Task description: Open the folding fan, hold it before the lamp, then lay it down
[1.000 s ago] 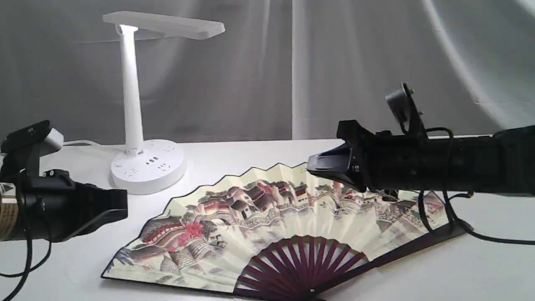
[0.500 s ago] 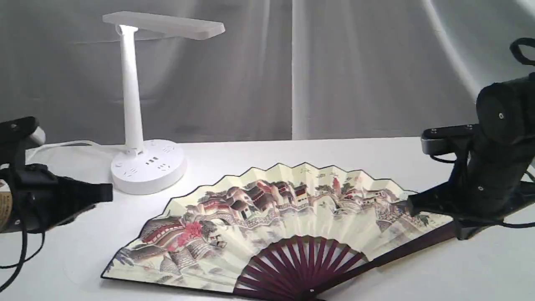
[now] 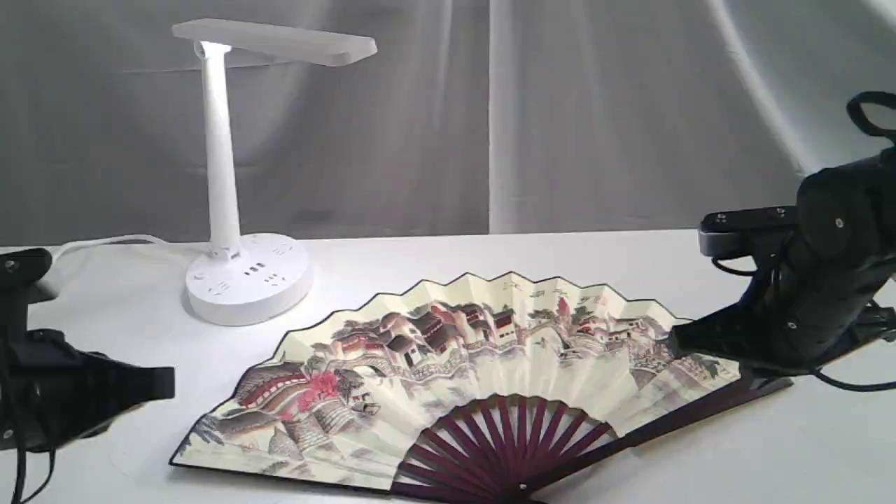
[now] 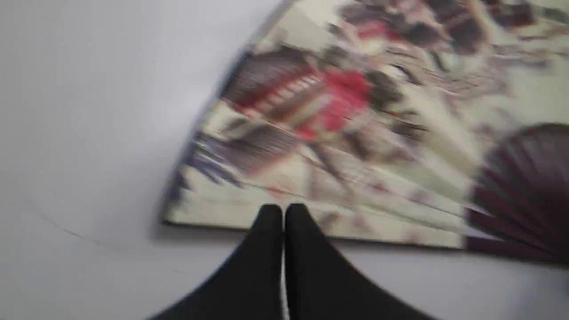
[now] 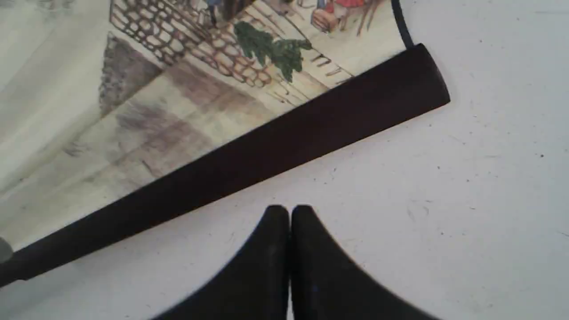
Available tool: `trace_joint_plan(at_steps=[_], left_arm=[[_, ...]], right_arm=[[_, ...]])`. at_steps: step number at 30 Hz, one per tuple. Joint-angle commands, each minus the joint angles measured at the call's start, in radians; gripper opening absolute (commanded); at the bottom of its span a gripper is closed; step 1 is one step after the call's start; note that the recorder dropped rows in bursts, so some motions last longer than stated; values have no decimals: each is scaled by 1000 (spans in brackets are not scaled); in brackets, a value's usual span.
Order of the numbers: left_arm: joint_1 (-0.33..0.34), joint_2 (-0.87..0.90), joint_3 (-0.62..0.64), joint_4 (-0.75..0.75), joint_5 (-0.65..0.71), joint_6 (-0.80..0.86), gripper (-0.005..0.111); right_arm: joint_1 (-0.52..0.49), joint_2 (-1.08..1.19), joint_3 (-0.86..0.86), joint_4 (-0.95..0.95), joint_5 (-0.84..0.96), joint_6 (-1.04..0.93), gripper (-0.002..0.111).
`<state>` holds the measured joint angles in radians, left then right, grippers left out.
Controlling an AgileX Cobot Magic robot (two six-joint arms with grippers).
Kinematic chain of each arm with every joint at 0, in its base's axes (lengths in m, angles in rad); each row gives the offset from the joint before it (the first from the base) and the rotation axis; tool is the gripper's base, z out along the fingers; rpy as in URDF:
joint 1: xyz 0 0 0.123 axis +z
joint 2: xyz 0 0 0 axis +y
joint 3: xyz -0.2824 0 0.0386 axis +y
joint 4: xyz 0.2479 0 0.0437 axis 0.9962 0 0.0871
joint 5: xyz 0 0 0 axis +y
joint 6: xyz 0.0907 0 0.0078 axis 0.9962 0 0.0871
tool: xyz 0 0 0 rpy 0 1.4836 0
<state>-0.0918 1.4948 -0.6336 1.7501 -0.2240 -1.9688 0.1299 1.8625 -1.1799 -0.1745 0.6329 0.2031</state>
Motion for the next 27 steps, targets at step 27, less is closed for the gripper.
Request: trace_joint_plan(at_steps=[27], left_arm=[[-3,147,-358,-905,1199,1373,0]], right_arm=[[0,-8,178,17,-328,-87,0]])
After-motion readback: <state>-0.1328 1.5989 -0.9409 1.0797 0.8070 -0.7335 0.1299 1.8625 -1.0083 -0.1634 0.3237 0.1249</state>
